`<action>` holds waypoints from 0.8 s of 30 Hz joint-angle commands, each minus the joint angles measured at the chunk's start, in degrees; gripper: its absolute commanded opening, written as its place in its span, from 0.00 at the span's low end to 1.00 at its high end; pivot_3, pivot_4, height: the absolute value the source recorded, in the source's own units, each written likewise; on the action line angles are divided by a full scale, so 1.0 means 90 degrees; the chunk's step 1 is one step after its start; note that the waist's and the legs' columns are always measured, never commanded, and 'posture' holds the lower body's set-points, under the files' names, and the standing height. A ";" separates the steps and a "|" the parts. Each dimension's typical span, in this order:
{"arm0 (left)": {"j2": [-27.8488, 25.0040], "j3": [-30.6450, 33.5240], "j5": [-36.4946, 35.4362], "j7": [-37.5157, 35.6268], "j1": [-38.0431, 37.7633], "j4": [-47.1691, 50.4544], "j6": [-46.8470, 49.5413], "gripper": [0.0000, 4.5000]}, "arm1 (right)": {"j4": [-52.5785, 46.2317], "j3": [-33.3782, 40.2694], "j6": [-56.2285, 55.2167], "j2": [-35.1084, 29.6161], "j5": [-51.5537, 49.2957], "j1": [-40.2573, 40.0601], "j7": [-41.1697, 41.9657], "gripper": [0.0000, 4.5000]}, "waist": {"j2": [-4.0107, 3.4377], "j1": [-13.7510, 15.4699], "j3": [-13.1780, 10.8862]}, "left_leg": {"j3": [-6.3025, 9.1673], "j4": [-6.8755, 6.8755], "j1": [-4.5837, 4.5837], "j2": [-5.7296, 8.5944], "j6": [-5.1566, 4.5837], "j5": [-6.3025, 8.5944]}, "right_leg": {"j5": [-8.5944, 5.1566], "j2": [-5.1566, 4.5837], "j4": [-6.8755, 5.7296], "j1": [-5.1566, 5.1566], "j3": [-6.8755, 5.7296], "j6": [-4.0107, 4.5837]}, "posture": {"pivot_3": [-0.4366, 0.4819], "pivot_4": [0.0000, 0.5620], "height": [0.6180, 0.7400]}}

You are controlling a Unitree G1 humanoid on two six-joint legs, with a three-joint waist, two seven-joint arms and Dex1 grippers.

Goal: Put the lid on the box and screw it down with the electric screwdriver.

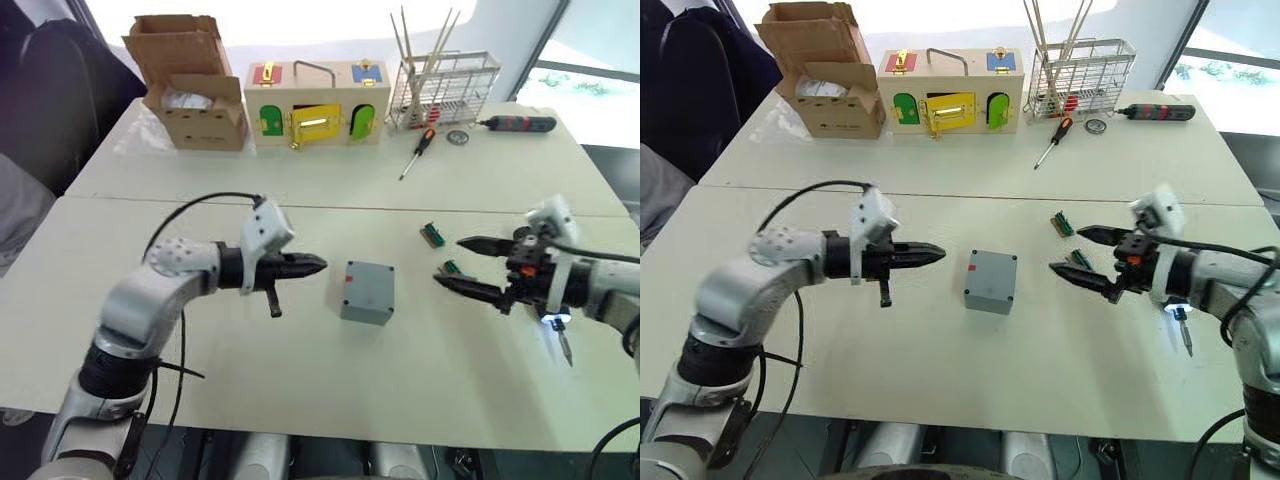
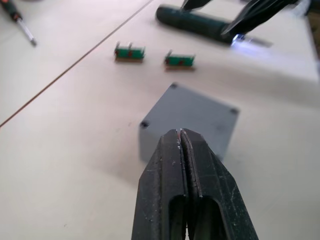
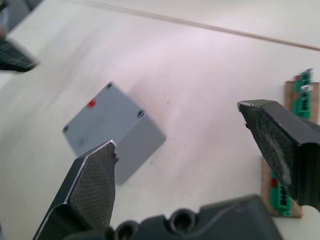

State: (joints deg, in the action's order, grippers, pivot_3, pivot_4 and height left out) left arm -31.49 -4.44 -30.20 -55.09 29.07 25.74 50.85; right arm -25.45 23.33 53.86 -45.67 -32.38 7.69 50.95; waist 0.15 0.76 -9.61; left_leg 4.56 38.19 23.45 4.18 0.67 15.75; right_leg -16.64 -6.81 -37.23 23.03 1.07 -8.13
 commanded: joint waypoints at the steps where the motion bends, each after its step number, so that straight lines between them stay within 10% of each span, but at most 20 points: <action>1: 0.0134 -0.0207 -0.0178 0.0055 0.0119 0.0014 -0.0068 0.00 | 0.0000 -0.0053 -0.0434 0.0341 0.0252 -0.0129 -0.0661 0.88 | 0.0000 -0.0003 0.0000 | -0.0001 0.0001 0.0000 0.0001 0.0000 0.0000 | 0.0000 0.0000 -0.0001 0.0000 0.0001 0.0000 | 0.48 0.27 0.92; 6: 0.0181 -0.0561 -0.0040 0.0095 0.0215 -0.0162 -0.0288 0.00 | 0.0558 -0.0523 -0.1282 0.0603 0.0824 -0.0263 -0.1073 0.55 | -0.0001 -0.0019 0.0000 | -0.0009 0.0000 -0.0003 0.0000 0.0001 -0.0001 | 0.0000 0.0002 -0.0005 0.0004 0.0007 0.0000 | 0.48 0.27 0.92; 24: -0.0011 -0.0828 0.0116 0.0259 0.0155 -0.0222 -0.0538 0.00 | 0.1926 -0.1086 -0.2440 0.0778 0.1276 0.0061 -0.1312 0.55 | -0.0001 -0.0021 0.0000 | -0.0010 -0.0003 -0.0002 -0.0002 0.0004 -0.0003 | 0.0000 0.0004 -0.0005 0.0006 0.0006 0.0000 | 0.48 0.27 0.92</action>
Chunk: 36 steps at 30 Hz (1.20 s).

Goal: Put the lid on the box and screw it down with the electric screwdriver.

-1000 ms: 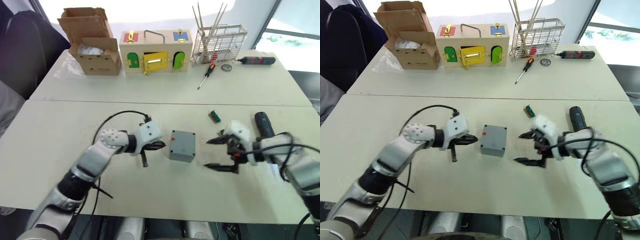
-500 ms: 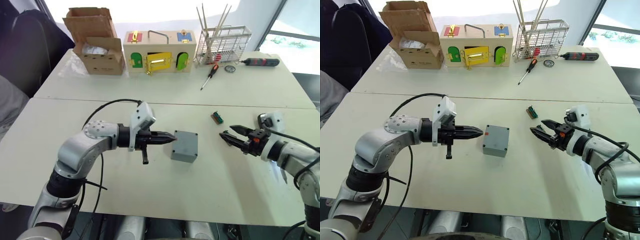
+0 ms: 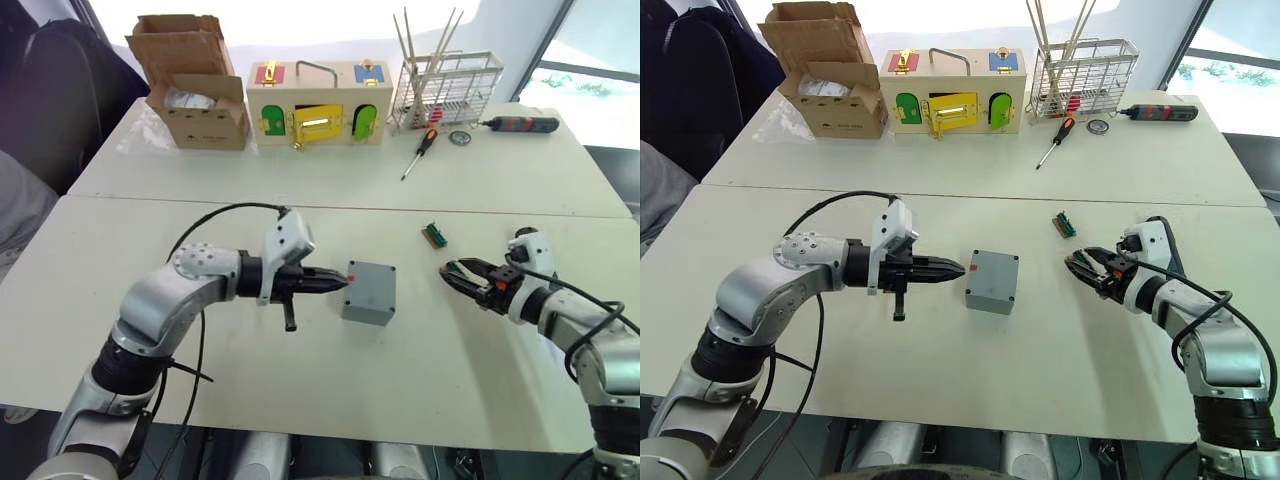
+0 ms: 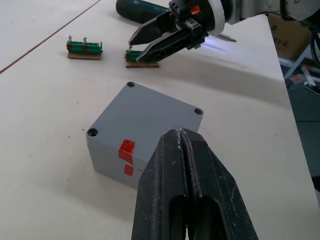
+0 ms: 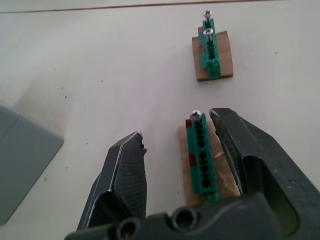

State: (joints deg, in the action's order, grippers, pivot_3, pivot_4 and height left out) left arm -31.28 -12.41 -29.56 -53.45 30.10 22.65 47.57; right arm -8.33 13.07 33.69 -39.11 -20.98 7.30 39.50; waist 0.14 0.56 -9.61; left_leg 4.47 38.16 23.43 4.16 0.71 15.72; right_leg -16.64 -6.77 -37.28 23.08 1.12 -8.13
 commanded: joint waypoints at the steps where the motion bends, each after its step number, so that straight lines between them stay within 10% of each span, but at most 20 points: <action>1: -0.0047 0.0056 0.0069 0.0091 0.0034 0.0107 -0.0193 0.00 | 0.0045 0.0059 -0.0213 0.0060 -0.0002 0.0123 -0.0052 0.55 | 0.0000 0.0002 0.0000 | 0.0000 0.0000 0.0000 0.0000 0.0000 0.0000 | 0.0000 0.0000 0.0000 0.0000 0.0000 0.0000 | 0.48 0.27 0.92; 6: -0.0104 0.0043 0.0080 0.0100 -0.0010 0.0119 -0.0234 0.00 | 0.0109 0.0021 -0.0280 0.0089 -0.0020 0.0144 -0.0085 0.55 | 0.0000 0.0000 0.0000 | 0.0000 0.0000 0.0000 0.0000 0.0000 0.0000 | 0.0000 0.0000 0.0000 0.0000 0.0000 0.0000 | 0.48 0.27 0.92; 13: -0.0138 -0.0087 0.0298 0.0145 -0.0002 -0.0032 -0.0426 0.00 | 0.0090 -0.0065 -0.0409 0.0225 0.0025 0.0225 -0.0202 0.02 | 0.0000 0.0000 0.0000 | 0.0000 0.0000 0.0000 0.0000 0.0000 0.0000 | 0.0000 0.0000 0.0000 0.0000 0.0000 0.0000 | 0.48 0.27 0.92; 36: -0.0223 -0.0006 0.0374 0.0001 0.0016 -0.0290 -0.0640 0.00 | -0.1511 0.0531 0.1287 0.0049 -0.1574 0.0917 -0.0336 0.02 | 0.0000 -0.0003 0.0000 | 0.0001 -0.0001 0.0000 -0.0001 -0.0001 0.0000 | 0.0000 0.0001 0.0000 0.0000 0.0000 0.0000 | 0.48 0.27 0.92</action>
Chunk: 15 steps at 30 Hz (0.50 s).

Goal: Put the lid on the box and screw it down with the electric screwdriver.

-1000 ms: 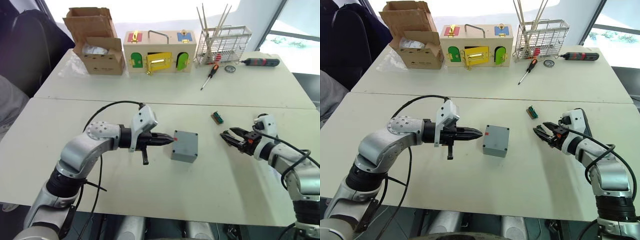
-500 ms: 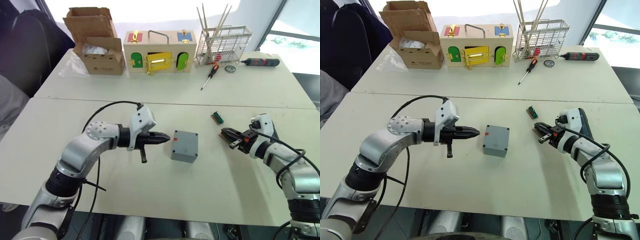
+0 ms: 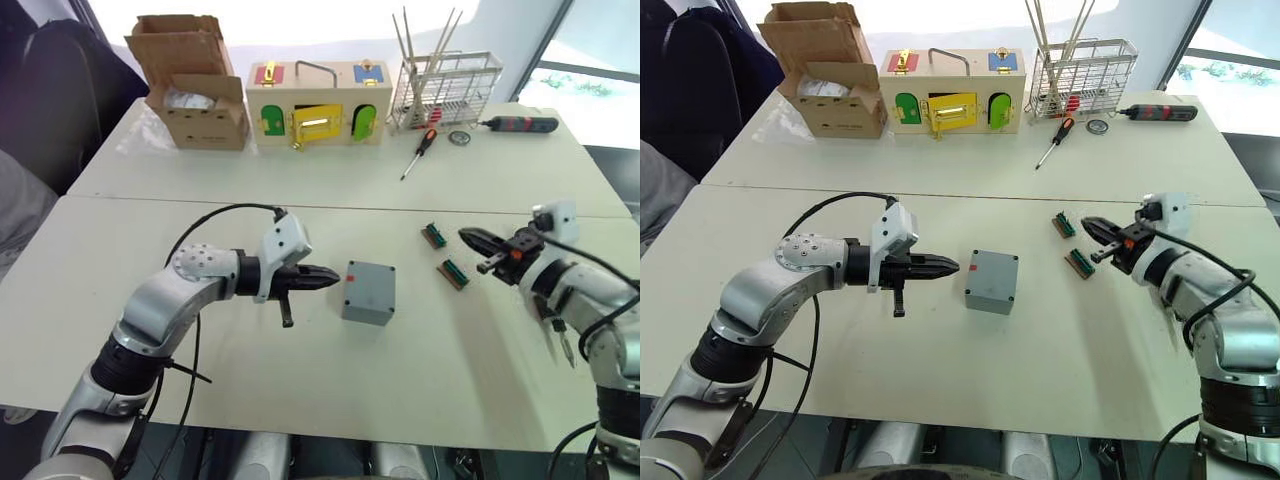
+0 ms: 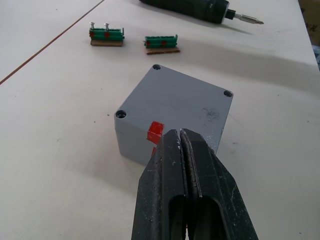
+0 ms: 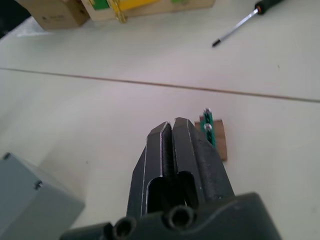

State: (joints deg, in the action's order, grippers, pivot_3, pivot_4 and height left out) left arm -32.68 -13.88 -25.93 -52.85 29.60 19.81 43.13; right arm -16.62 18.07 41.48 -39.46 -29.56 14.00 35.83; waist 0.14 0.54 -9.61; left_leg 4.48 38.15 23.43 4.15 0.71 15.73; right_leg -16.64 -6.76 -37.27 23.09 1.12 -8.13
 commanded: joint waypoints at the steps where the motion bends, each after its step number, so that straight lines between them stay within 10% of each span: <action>1: -0.0099 0.0171 -0.0032 -0.0096 0.0075 0.0020 -0.0148 0.00 | -0.0765 -0.0114 0.0634 0.0145 -0.0874 0.0187 0.0115 0.02 | 0.0000 -0.0004 0.0000 | 0.0000 0.0000 0.0000 -0.0001 0.0000 0.0000 | 0.0000 0.0000 0.0000 0.0000 0.0000 0.0000 | 0.48 0.27 0.92; 15: -0.0446 0.0100 -0.0051 -0.0182 -0.0133 0.0440 -0.0043 0.00 | -0.1079 -0.1002 0.0828 0.0282 -0.1123 -0.0243 0.0199 0.02 | 0.0000 0.0002 0.0000 | 0.0002 0.0000 0.0001 0.0000 -0.0003 0.0002 | 0.0000 0.0000 0.0002 -0.0001 -0.0001 0.0000 | 0.48 0.27 0.92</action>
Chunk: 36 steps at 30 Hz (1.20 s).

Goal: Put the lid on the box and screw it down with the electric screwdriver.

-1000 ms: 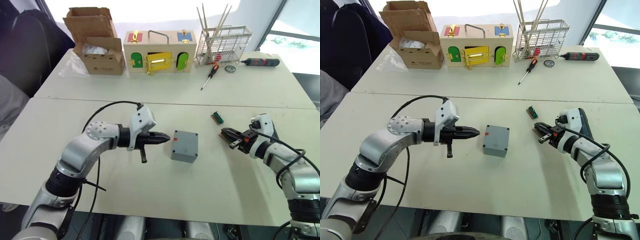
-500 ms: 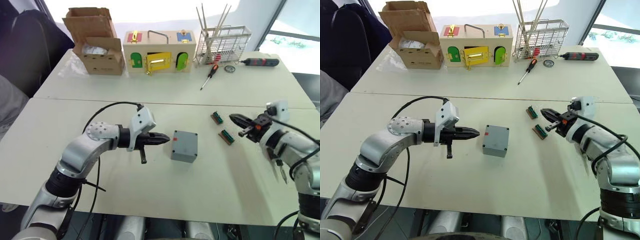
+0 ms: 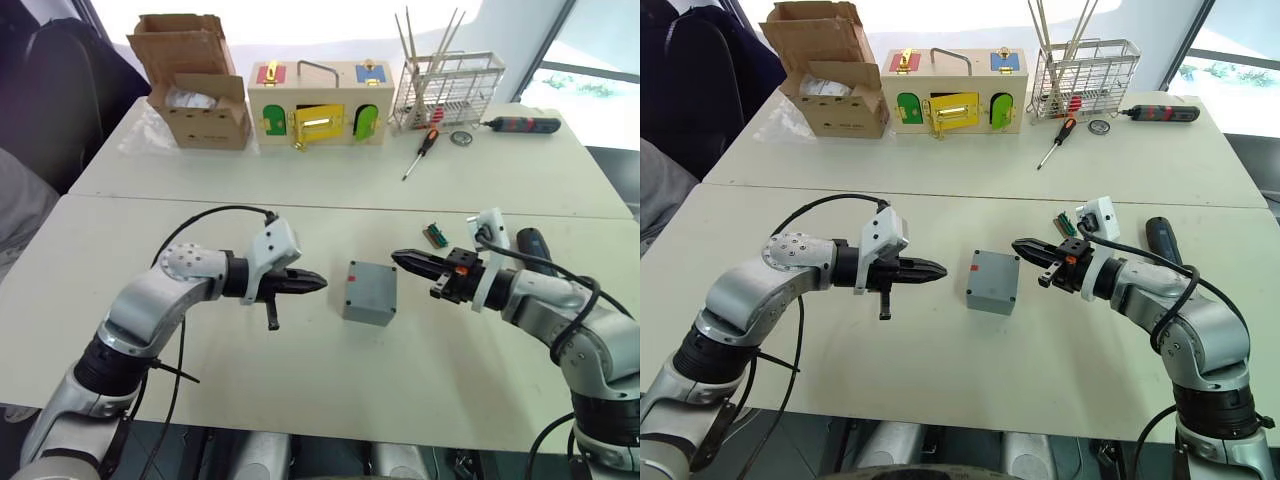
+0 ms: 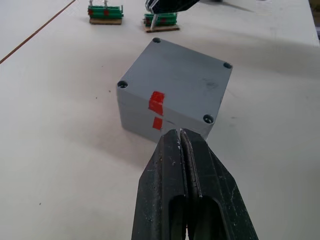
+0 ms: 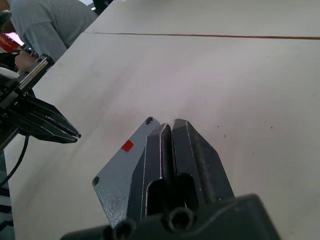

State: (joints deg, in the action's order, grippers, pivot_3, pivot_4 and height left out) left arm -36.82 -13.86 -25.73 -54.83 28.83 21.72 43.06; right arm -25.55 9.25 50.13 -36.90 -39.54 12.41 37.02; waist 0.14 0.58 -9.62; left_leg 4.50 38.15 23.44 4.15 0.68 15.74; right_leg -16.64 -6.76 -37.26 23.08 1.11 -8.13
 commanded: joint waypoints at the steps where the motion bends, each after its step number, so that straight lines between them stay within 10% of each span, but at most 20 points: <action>1: 0.0029 0.0093 -0.0068 0.0055 -0.0046 0.0224 -0.0033 0.00 | -0.0072 -0.0045 -0.0149 -0.0013 0.0006 -0.0097 0.0075 0.02 | 0.0000 -0.0004 0.0000 | 0.0000 0.0000 0.0000 0.0000 0.0000 0.0000 | 0.0000 0.0000 -0.0001 0.0000 0.0000 0.0000 | 0.48 0.27 0.92; 28: 0.0214 0.0034 0.0023 0.0174 0.0033 0.0076 -0.0085 0.00 | 0.0264 -0.0366 -0.0507 0.0008 0.0340 -0.0074 0.0086 0.02 | 0.0000 -0.0001 0.0000 | 0.0000 0.0000 0.0000 0.0000 0.0001 0.0000 | 0.0000 0.0001 -0.0001 0.0001 0.0000 0.0000 | 0.48 0.27 0.92; 36: 0.0364 0.0106 -0.0083 0.0175 0.0096 0.0070 -0.0095 0.00 | 0.0218 0.0107 -0.0501 -0.0313 0.0231 0.0135 0.0228 0.76 | 0.0000 0.0005 0.0000 | 0.0000 0.0000 0.0000 0.0000 0.0000 0.0000 | 0.0000 0.0001 -0.0001 0.0001 0.0000 0.0000 | 0.48 0.27 0.92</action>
State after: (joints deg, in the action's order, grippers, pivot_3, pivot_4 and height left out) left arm -33.94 -13.92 -25.63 -53.34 28.65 21.35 43.21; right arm -22.26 6.83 45.97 -38.64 -36.29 12.15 38.75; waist 0.14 0.62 -9.62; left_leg 4.49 38.15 23.44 4.16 0.68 15.74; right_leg -16.64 -6.76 -37.26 23.09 1.11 -8.13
